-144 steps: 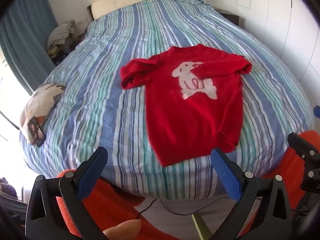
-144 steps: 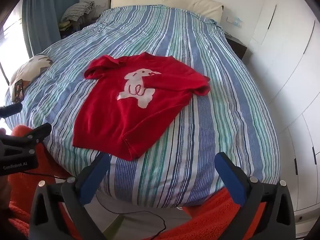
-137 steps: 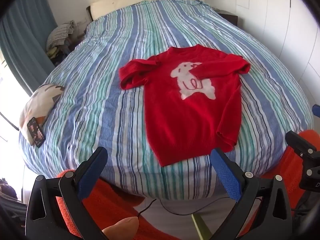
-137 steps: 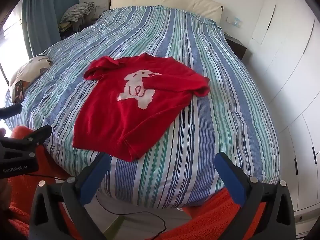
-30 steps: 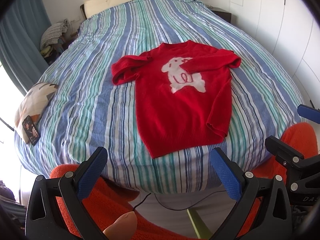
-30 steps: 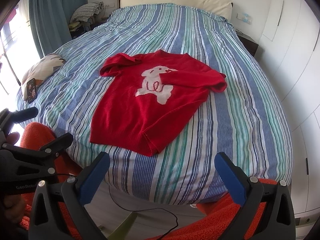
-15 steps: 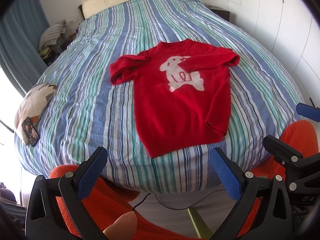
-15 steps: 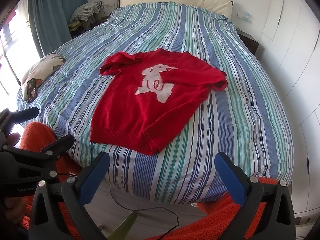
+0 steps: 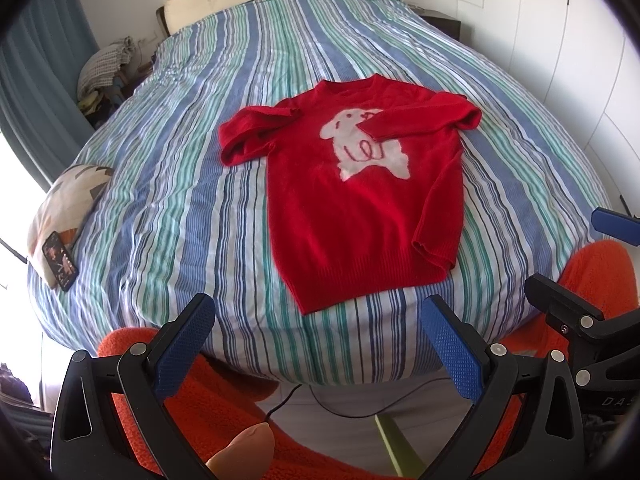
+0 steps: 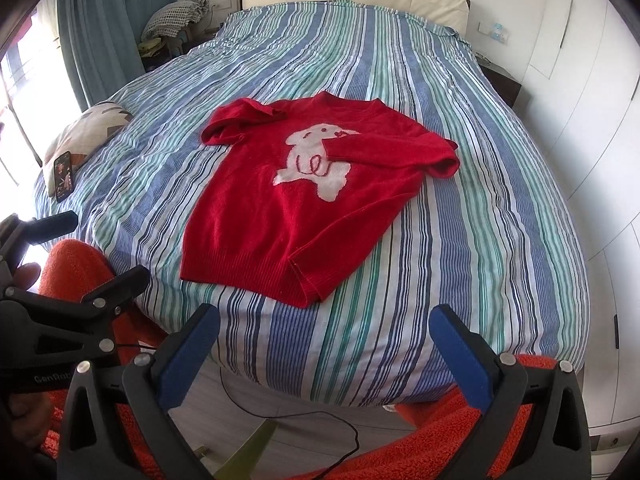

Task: Fold small clothes

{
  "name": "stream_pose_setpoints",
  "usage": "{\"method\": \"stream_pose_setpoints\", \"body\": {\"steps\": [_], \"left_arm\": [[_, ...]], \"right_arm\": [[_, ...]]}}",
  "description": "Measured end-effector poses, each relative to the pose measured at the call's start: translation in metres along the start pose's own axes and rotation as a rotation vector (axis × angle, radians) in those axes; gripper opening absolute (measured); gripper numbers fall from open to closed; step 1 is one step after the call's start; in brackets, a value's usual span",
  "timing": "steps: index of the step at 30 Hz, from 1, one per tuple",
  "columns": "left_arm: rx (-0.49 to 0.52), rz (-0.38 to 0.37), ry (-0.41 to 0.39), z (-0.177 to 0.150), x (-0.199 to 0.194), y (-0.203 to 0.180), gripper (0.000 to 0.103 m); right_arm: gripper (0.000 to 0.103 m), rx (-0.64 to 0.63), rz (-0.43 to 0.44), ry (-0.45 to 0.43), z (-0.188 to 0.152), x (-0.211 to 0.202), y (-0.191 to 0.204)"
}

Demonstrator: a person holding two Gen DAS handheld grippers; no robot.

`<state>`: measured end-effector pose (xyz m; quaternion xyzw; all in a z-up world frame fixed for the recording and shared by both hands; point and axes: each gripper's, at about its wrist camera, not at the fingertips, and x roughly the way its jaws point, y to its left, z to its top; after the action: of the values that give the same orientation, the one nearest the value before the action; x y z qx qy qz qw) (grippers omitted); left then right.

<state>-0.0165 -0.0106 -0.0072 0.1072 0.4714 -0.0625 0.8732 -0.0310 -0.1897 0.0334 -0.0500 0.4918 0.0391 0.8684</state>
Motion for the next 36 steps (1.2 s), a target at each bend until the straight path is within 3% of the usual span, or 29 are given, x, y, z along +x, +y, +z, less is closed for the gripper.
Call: {"method": "stream_pose_setpoints", "body": {"steps": [36], "left_arm": [[-0.007, 0.005, 0.04, -0.0035, 0.009, 0.0023, 0.103]], "right_arm": [[0.103, -0.005, 0.005, 0.013, 0.0009, 0.0039, 0.0003]]}}
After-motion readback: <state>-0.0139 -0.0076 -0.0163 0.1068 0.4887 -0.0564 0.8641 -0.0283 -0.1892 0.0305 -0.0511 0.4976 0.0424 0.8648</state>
